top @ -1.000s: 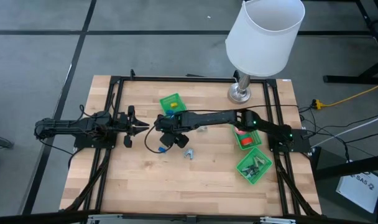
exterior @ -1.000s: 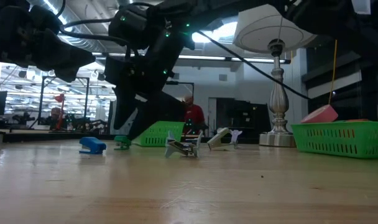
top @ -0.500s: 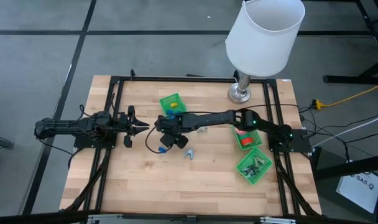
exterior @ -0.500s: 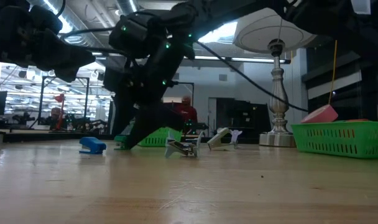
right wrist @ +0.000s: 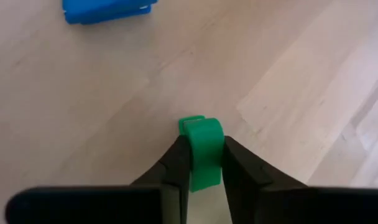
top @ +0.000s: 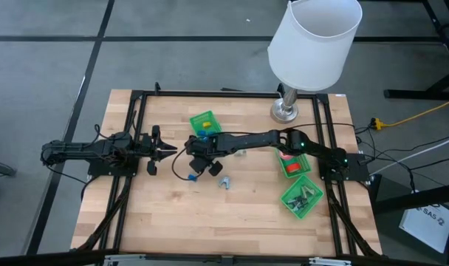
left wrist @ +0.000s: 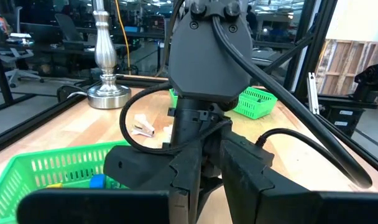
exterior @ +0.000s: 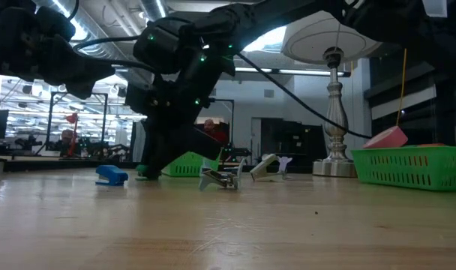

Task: Pick and place Stapler, Stapler remover, tape
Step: Put the green stapler into the top left green bin

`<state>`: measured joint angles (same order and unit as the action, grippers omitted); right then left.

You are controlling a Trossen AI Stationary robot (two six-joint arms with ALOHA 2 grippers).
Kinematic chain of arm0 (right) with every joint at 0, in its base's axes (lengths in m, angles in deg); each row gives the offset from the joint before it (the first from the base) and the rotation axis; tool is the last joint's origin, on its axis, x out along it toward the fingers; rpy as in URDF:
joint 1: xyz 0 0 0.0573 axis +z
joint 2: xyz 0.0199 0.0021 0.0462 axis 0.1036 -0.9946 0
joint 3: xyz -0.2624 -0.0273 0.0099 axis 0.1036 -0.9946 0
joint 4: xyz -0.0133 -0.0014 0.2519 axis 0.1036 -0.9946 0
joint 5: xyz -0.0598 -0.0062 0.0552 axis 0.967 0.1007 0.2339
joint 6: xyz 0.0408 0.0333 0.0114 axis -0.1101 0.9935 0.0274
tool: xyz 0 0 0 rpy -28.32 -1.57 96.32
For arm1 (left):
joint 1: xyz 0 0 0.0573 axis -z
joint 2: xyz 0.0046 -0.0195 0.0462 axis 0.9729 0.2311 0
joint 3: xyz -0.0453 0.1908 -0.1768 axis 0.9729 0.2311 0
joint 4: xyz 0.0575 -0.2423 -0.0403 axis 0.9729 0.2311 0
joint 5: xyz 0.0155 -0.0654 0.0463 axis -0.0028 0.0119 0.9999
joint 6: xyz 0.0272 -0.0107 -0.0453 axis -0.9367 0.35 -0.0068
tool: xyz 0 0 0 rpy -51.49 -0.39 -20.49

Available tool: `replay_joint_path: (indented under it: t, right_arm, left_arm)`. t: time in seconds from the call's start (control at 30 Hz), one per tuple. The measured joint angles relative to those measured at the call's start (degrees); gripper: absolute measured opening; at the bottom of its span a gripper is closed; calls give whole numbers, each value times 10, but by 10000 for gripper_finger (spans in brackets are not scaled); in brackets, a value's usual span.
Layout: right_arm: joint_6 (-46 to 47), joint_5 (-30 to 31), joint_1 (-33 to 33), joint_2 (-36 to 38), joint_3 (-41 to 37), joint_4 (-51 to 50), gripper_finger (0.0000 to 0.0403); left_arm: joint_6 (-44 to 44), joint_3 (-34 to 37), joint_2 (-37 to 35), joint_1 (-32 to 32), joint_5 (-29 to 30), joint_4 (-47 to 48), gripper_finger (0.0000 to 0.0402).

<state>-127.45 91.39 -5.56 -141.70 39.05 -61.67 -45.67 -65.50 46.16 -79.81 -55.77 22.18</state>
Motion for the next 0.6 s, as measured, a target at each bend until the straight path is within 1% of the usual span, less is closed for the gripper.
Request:
replay_joint_path:
  t: [0.2,0.43,0.6]
  right_arm:
    - [62,-3,0,3,0,-4,68]
    - [132,-77,0,28,-1,-1,68]
    - [182,-83,0,52,-1,-1,68]
  left_arm:
    - [0,0,0,0,0,0,58]
    - [0,0,0,0,0,0,58]
    - [0,0,0,0,0,0,58]
